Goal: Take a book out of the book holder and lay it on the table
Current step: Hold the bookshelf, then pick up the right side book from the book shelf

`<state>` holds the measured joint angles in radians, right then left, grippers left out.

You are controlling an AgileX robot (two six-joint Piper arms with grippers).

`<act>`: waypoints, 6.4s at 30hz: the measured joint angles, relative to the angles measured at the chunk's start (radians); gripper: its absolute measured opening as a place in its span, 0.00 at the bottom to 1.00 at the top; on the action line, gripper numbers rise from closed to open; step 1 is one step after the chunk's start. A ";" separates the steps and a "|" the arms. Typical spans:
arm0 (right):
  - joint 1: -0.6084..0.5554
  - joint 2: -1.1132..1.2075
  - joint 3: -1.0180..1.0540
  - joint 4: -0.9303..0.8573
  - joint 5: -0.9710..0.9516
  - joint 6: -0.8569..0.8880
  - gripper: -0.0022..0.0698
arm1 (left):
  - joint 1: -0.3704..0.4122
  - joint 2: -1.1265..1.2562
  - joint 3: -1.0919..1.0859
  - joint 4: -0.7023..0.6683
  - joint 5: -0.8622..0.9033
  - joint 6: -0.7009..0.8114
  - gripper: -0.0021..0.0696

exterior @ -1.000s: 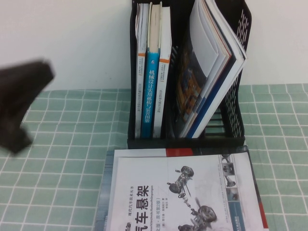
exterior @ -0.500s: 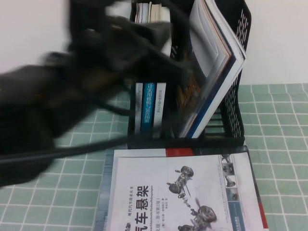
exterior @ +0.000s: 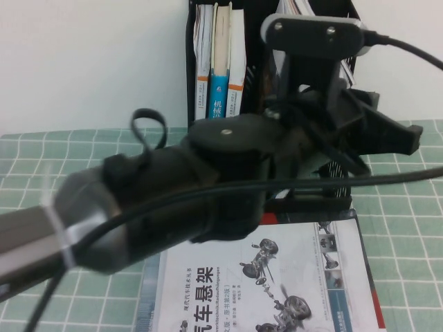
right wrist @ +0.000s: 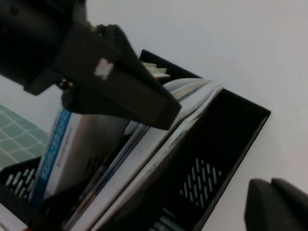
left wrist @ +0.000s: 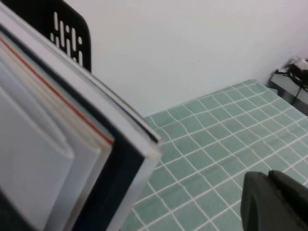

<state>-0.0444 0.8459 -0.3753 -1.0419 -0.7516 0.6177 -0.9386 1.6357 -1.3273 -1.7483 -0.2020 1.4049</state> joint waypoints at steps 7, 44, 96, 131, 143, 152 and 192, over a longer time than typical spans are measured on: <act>0.000 0.081 0.000 0.015 0.000 -0.063 0.03 | 0.004 0.093 -0.094 0.000 -0.060 -0.023 0.03; 0.196 0.782 -0.180 0.457 -0.395 -0.276 0.61 | 0.007 0.093 -0.070 -0.012 -0.276 -0.130 0.03; 0.246 0.917 -0.279 0.481 -0.376 -0.323 0.61 | 0.114 0.147 -0.068 -0.001 0.082 -0.487 0.03; 0.303 0.921 -0.281 0.577 -0.396 -0.326 0.61 | 0.015 0.123 -0.075 -0.009 -0.131 -0.271 0.03; 0.311 0.921 -0.281 0.579 -0.396 -0.326 0.61 | 0.081 0.106 -0.152 -0.013 -0.155 -0.221 0.03; 0.333 0.988 -0.374 0.579 -0.394 -0.288 0.57 | 0.081 0.106 -0.152 -0.013 -0.164 -0.203 0.03; 0.339 0.299 -0.409 0.550 -0.033 -0.473 0.07 | 0.011 -0.370 -0.154 -0.013 -0.530 0.437 0.03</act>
<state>0.2951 1.1449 -0.7841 -0.4916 -0.7850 0.1446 -0.9272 1.2661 -1.4811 -1.7613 -0.7322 1.8420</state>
